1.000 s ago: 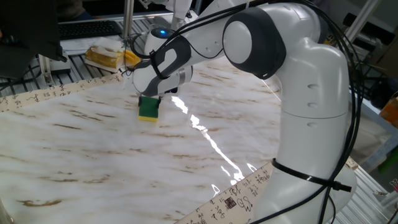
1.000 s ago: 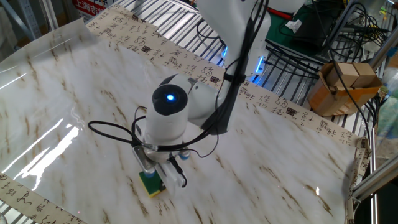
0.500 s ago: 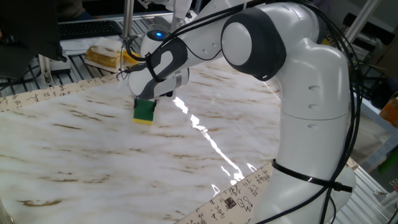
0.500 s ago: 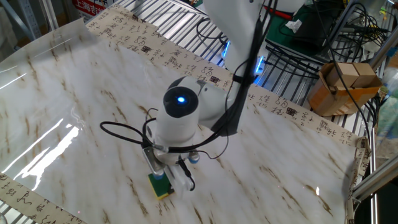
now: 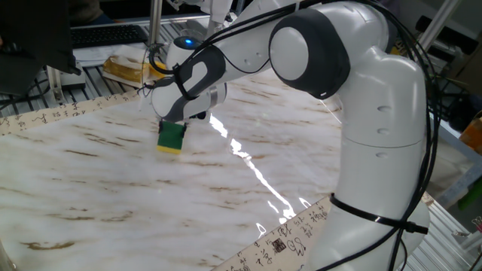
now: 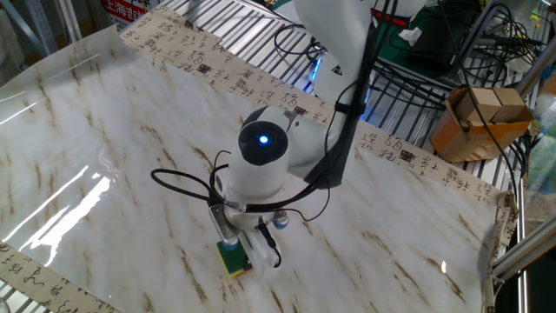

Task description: Clean the tabletop with a sponge

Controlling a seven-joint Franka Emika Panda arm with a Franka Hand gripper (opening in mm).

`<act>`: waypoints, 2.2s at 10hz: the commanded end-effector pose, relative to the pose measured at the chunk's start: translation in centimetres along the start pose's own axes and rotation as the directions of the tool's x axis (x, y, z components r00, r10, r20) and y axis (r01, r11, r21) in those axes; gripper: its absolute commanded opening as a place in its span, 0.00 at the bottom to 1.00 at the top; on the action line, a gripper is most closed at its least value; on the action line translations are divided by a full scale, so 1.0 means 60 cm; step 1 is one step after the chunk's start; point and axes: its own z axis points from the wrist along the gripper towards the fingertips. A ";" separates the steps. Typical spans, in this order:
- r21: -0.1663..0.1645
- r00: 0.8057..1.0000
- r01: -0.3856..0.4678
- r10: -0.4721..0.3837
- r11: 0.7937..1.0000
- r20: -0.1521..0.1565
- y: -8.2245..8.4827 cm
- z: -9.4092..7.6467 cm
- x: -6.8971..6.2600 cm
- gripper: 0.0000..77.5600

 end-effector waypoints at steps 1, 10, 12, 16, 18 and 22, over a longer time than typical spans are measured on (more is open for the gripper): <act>0.020 0.999 0.042 -0.041 0.999 -0.011 -0.014 -0.012 0.015 0.01; 0.033 0.974 0.228 -0.228 0.973 -0.015 -0.126 -0.009 -0.049 0.01; 0.031 0.973 0.230 -0.230 0.973 -0.009 -0.133 -0.004 -0.052 0.01; 0.005 0.981 0.192 -0.192 0.981 -0.012 -0.124 0.003 -0.048 0.01; 0.001 0.986 0.164 -0.164 0.986 -0.011 -0.111 0.002 -0.039 0.01; -0.003 0.991 0.132 -0.132 0.991 -0.003 -0.090 0.006 -0.031 0.01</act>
